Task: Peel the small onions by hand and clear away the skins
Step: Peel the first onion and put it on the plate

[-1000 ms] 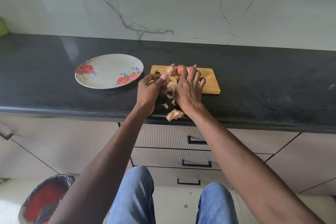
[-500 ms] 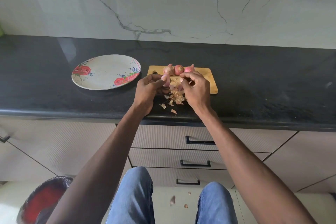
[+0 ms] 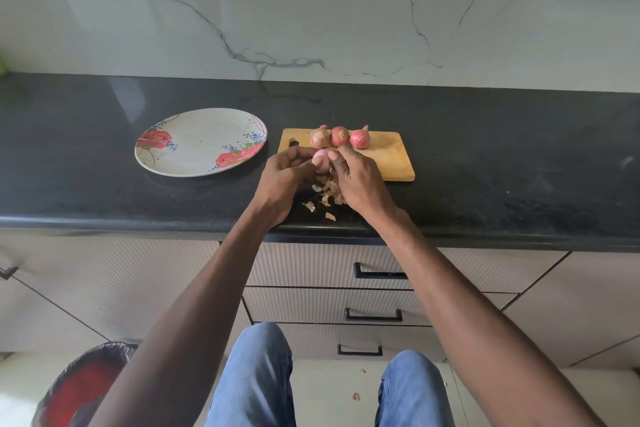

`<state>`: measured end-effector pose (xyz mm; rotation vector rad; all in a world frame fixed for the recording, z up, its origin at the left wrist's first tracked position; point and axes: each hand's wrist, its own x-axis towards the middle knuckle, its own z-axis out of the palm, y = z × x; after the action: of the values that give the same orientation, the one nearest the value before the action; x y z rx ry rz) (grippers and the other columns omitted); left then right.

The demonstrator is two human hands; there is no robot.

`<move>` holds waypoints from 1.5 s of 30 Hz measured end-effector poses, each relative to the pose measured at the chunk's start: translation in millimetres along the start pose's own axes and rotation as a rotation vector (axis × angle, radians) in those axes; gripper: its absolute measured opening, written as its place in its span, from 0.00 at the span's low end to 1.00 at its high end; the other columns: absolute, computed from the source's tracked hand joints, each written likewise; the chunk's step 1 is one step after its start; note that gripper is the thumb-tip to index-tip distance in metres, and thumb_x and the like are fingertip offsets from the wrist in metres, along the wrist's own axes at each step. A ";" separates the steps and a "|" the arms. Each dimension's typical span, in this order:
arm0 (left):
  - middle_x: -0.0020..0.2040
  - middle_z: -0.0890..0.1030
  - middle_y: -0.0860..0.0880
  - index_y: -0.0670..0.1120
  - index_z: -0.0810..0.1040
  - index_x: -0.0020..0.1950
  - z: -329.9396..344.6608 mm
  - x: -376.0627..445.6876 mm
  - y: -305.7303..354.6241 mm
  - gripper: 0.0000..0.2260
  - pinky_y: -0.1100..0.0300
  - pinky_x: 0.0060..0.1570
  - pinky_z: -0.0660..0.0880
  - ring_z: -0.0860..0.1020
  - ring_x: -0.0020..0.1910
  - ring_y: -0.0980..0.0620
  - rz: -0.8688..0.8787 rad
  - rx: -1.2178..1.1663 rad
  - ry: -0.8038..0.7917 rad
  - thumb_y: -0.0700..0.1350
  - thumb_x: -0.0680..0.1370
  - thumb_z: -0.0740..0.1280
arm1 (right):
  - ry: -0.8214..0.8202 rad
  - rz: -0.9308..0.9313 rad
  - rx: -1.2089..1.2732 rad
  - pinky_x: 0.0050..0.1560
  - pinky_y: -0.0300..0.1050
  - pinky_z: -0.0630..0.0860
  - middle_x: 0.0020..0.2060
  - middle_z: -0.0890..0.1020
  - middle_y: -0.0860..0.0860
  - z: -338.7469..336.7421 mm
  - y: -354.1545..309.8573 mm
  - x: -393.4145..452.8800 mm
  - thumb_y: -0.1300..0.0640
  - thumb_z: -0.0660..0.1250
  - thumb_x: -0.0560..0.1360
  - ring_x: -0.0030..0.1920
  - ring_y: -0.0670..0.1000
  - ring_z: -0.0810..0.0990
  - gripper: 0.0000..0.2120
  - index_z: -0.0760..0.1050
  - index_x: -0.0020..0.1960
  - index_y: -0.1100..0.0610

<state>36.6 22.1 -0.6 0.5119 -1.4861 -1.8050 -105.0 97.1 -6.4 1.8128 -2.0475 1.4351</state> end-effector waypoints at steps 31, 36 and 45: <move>0.44 0.84 0.40 0.39 0.78 0.55 2.7 -5.4 4.3 0.05 0.55 0.42 0.82 0.82 0.38 0.45 0.011 -0.055 0.131 0.37 0.82 0.65 | 0.254 0.013 0.086 0.46 0.39 0.82 0.52 0.85 0.51 0.6 -14.0 -4.2 0.63 0.74 0.74 0.50 0.40 0.79 0.10 0.85 0.54 0.61; 0.44 0.83 0.39 0.38 0.79 0.53 2.7 -6.0 5.0 0.05 0.53 0.42 0.81 0.81 0.37 0.45 0.014 -0.044 0.145 0.38 0.79 0.69 | 0.213 -0.042 0.116 0.53 0.40 0.81 0.50 0.85 0.54 3.5 -13.9 -5.3 0.66 0.73 0.74 0.50 0.46 0.82 0.09 0.85 0.54 0.63; 0.46 0.85 0.40 0.41 0.77 0.52 9.2 -10.1 5.6 0.05 0.44 0.52 0.80 0.83 0.44 0.44 0.063 0.045 0.105 0.37 0.78 0.71 | 0.178 0.035 -0.007 0.42 0.43 0.73 0.42 0.80 0.54 7.2 -18.9 -4.9 0.70 0.67 0.76 0.42 0.49 0.75 0.04 0.76 0.45 0.63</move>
<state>38.3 35.4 5.7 0.5672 -1.4582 -1.6741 -84.7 98.4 -2.3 1.5899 -2.0036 1.5344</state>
